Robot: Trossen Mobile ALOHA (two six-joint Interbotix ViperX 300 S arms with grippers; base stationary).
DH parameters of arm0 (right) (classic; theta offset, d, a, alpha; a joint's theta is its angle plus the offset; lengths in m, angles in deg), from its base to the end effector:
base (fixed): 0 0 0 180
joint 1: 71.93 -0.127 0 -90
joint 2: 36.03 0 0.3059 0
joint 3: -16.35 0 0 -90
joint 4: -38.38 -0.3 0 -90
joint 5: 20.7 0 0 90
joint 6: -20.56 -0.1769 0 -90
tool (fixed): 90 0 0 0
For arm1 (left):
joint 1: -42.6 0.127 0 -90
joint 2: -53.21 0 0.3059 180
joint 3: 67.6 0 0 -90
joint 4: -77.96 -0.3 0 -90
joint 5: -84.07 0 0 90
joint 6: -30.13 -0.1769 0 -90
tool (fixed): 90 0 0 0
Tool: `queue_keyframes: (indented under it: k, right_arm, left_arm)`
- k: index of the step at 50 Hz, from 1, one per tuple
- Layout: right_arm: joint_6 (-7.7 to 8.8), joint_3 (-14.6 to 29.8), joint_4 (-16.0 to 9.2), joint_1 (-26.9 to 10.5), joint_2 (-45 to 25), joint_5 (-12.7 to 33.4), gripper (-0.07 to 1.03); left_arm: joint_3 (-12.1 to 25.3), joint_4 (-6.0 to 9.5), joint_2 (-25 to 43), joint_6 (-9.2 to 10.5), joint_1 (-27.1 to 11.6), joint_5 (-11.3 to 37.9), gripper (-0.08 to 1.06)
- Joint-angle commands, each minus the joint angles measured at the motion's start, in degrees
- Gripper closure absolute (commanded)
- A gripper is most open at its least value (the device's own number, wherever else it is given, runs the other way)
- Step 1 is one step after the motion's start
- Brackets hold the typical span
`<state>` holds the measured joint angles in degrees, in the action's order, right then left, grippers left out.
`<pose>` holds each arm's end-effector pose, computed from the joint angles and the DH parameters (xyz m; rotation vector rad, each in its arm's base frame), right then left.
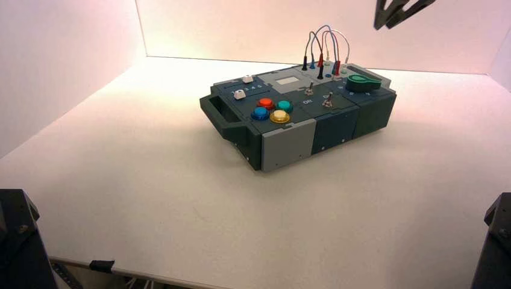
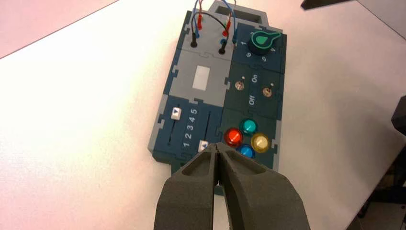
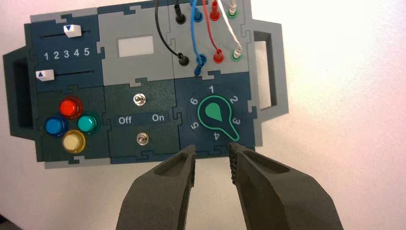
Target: Insert the blue wire.
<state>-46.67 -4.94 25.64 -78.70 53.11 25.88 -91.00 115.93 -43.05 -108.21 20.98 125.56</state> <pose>0.3421 0.0691 0.1578 -0.1871 1.1537 0.3886 0.3013 -0.1970 0.2153 0.2568 0.8059 -0.8800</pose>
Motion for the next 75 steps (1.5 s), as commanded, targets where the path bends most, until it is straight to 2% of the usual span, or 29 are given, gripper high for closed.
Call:
queue_keyframes:
  k: [1,7,11,21,32,51,75]
  right_arm:
    - [1.41,2.5,-2.2,-0.8,-1.2,-0.9,0.57]
    - [4.04,3.8,-5.8,-0.8,-3.8,-1.0,0.57]
    - [4.39,4.5,-6.6,-0.8,-4.9,-1.1,0.59]
    - [4.22,6.9,-6.4,-0.7,-8.3,-2.0,0.59]
    - [4.13,9.2,-6.0,-0.8,-12.3,-1.9,0.52]
    - [4.31,10.8,-5.9,-1.6,-16.7,-2.4,0.52]
    - [4.31,15.3,-6.0,-2.4,-21.3,-0.2,0.56]
  left_arm:
    - [2.8,0.18,0.6,-0.09,-0.1,-0.5,1.01]
    - [3.5,0.09,1.9,-0.35,-0.1,-1.4,1.01]
    - [3.4,0.0,2.4,-0.7,-0.1,-1.8,1.01]
    - [3.0,-0.18,2.7,-1.14,-0.1,-2.6,1.01]
    - [2.6,-0.35,2.9,-1.41,-0.1,-2.9,1.01]
    - [2.5,-0.44,3.9,-1.67,-0.1,-3.6,1.01]
    - [2.5,-0.53,3.6,-1.67,-0.1,-3.6,1.01]
